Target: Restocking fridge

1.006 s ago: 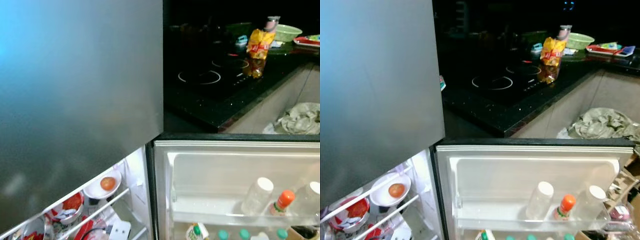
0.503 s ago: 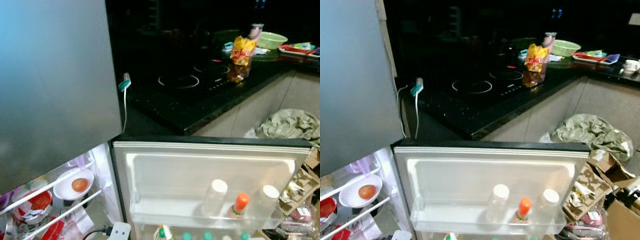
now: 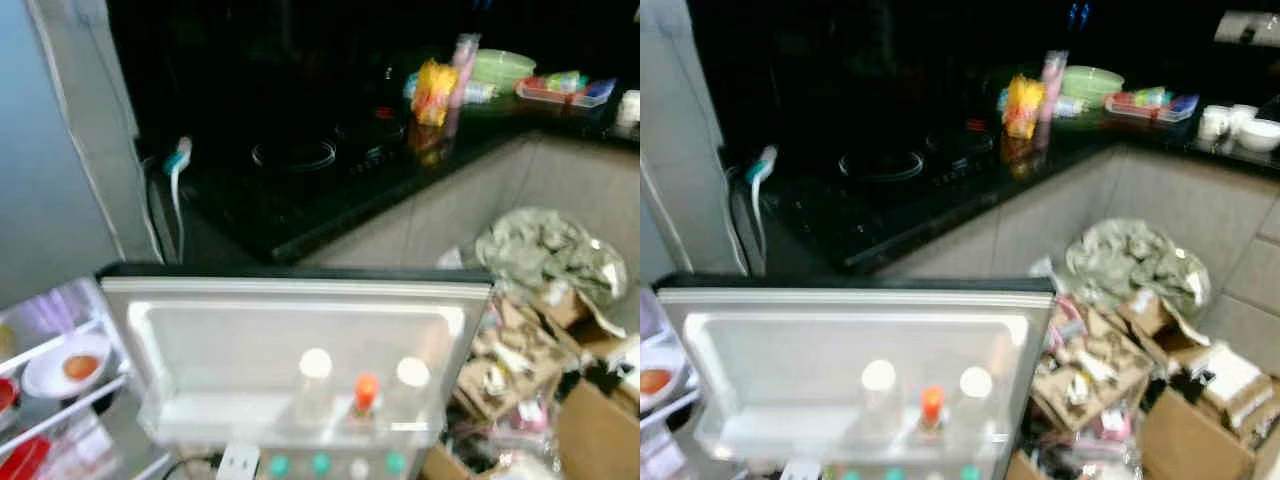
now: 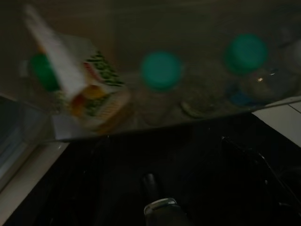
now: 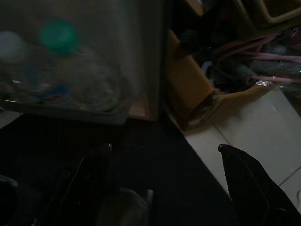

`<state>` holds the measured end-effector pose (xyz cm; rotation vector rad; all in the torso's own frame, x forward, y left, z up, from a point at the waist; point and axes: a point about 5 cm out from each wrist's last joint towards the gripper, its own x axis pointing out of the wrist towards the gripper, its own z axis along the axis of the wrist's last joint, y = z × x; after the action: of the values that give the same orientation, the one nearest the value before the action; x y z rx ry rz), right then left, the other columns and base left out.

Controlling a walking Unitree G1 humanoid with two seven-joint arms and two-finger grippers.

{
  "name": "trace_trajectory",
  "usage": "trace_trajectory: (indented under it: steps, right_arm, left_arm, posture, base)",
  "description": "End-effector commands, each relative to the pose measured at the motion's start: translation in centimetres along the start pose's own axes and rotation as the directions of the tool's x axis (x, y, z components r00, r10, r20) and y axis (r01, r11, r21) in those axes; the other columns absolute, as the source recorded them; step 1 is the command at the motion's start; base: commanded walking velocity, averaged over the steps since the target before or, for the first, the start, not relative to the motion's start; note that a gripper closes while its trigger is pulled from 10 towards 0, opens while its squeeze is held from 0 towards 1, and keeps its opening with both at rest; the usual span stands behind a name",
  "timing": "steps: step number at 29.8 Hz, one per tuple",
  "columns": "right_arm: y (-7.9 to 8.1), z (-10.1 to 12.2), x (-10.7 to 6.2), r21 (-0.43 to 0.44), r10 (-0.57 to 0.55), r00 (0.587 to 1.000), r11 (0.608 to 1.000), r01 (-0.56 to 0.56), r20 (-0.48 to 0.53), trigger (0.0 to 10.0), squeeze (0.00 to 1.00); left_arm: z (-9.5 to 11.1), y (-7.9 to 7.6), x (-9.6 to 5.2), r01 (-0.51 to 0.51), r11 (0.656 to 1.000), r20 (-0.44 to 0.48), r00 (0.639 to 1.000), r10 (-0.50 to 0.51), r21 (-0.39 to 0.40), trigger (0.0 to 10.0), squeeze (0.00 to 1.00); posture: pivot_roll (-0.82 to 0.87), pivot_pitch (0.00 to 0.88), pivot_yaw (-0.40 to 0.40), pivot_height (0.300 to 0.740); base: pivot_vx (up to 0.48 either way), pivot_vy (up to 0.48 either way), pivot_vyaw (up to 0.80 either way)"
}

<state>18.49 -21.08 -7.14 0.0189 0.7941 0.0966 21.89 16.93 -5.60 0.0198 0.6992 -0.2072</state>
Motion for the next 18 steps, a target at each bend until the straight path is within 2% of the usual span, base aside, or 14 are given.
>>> trace_trajectory:
  steps: [1, 16, 18]
  right_arm:
    - [-0.31, -0.24, -0.15, 0.002, -0.007, 1.0, 1.0, 0.007, -0.007, 10.0, 0.0]
    - [-0.16, 0.41, 0.07, -0.002, 0.007, 1.0, 1.0, -0.007, 0.011, 10.0, 0.0]
    - [-0.08, 0.45, 0.1, 0.0, 0.01, 1.0, 1.0, -0.01, 0.012, 10.0, 0.0]
  left_arm:
    - [-0.84, 0.04, -0.28, -0.012, 1.0, -0.02, 1.0, 0.011, -0.021, 10.0, 0.0]
    - [-0.8, 0.22, -0.32, -0.014, 0.999, -0.016, 1.0, 0.014, -0.031, 10.0, 0.0]
    - [-0.75, 0.25, -0.32, -0.01, 1.0, -0.015, 1.0, 0.01, -0.013, 10.0, 0.0]
  posture:
    - [-0.07, 0.082, 0.017, 0.74]
    - [-0.07, 0.082, 0.016, 0.74]
    - [-0.07, 0.08, 0.018, 0.74]
  base:
    - [0.0, 0.0, 0.0]
    - [0.0, 0.0, 0.0]
    - [0.0, 0.0, 0.0]
